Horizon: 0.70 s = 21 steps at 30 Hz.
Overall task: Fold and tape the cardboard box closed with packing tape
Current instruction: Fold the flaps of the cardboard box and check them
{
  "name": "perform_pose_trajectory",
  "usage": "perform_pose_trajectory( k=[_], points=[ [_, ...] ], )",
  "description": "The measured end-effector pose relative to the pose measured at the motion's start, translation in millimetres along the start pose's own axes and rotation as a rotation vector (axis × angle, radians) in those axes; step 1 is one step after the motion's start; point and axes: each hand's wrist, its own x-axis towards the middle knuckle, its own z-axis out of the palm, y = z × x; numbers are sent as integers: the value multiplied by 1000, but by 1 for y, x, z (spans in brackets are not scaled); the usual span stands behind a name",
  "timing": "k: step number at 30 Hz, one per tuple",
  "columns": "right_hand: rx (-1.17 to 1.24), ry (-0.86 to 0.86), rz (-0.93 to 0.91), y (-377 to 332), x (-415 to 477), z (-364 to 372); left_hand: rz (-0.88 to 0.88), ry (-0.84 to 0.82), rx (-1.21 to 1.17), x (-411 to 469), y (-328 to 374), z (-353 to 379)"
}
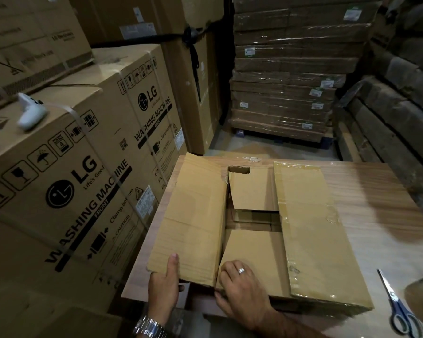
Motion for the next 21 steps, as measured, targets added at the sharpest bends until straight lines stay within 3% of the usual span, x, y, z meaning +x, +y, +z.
perform_pose_trajectory(
  k=[21],
  points=[
    [31,-20,23,0,-1,-6,-16,-20,20,0,2,-2]
  ],
)
